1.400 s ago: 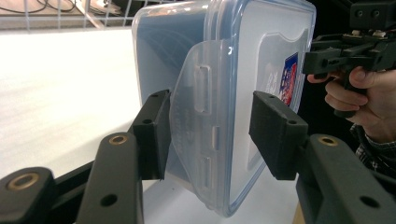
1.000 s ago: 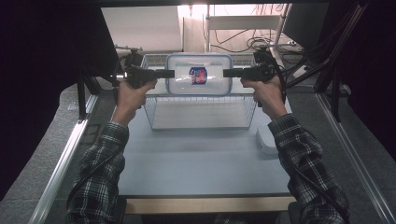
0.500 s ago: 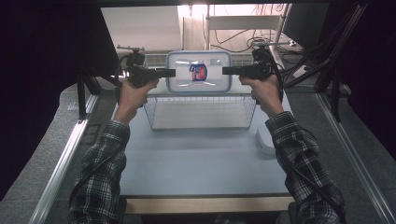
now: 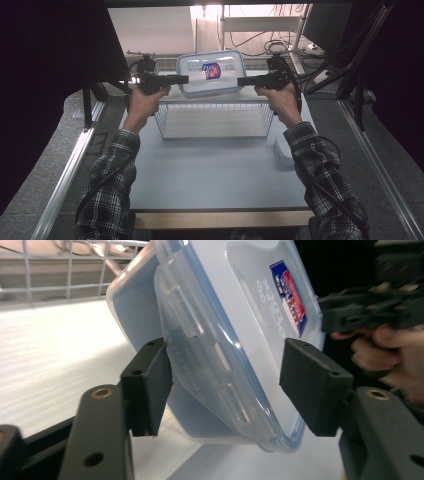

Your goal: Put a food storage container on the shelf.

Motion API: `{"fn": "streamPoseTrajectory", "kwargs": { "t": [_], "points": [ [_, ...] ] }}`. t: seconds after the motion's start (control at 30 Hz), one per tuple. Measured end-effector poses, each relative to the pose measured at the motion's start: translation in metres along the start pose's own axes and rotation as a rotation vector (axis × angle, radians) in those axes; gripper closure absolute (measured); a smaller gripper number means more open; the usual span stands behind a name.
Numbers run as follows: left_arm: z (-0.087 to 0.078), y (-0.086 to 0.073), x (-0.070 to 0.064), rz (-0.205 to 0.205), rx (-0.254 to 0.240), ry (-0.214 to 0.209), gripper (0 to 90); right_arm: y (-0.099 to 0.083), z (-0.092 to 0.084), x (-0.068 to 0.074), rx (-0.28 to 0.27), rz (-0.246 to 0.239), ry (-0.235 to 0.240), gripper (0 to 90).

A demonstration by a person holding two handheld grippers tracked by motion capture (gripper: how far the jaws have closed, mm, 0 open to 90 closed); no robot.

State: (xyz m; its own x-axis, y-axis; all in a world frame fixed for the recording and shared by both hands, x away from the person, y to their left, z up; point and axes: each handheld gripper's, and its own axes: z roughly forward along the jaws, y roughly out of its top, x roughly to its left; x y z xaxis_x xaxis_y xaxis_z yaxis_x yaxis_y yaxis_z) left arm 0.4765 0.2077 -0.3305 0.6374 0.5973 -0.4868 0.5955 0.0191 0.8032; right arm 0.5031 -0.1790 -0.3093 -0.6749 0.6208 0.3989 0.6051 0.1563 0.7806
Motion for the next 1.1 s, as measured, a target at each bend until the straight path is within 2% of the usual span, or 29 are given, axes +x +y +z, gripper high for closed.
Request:
{"fn": "streamPoseTrajectory", "kwargs": {
  "t": [0.1,0.3,0.43,0.53,0.63,0.73,0.87,0.97,1.03,1.1],
  "points": [
    [0.000,0.001,0.000,0.003,0.007,0.006,40.2,0.001,0.000,0.000,0.003,-0.003,-0.005,52.1],
    [0.003,0.003,-0.005,0.048,0.002,0.097,34.7,0.002,-0.002,0.007,0.001,-0.021,-0.047,52.9],
    [0.005,0.003,-0.005,0.058,0.000,0.122,34.5,0.005,-0.001,0.009,-0.010,-0.002,-0.064,50.7],
    [0.006,0.004,-0.005,0.056,-0.004,0.128,35.1,0.008,-0.001,0.010,-0.034,-0.019,-0.096,55.9],
    [0.006,0.005,-0.005,0.065,-0.032,0.171,36.3,0.010,0.000,0.013,-0.055,-0.038,-0.129,56.4],
    [0.007,0.005,-0.005,0.075,-0.041,0.181,36.9,0.011,0.002,0.015,-0.063,-0.056,-0.144,57.6],
    [0.005,0.006,-0.012,0.142,-0.037,0.235,36.6,0.009,0.002,0.018,-0.079,-0.088,-0.162,58.2],
    [0.001,0.006,-0.017,0.170,-0.042,0.220,33.1,0.008,0.001,0.020,-0.090,-0.113,-0.157,56.1],
    [-0.002,0.005,-0.021,0.190,-0.047,0.214,29.9,0.008,-0.001,0.021,-0.096,-0.123,-0.133,52.9],
    [-0.004,0.002,-0.024,0.203,-0.041,0.206,27.5,0.006,-0.003,0.022,-0.100,-0.127,-0.130,48.3]
  ]
}}
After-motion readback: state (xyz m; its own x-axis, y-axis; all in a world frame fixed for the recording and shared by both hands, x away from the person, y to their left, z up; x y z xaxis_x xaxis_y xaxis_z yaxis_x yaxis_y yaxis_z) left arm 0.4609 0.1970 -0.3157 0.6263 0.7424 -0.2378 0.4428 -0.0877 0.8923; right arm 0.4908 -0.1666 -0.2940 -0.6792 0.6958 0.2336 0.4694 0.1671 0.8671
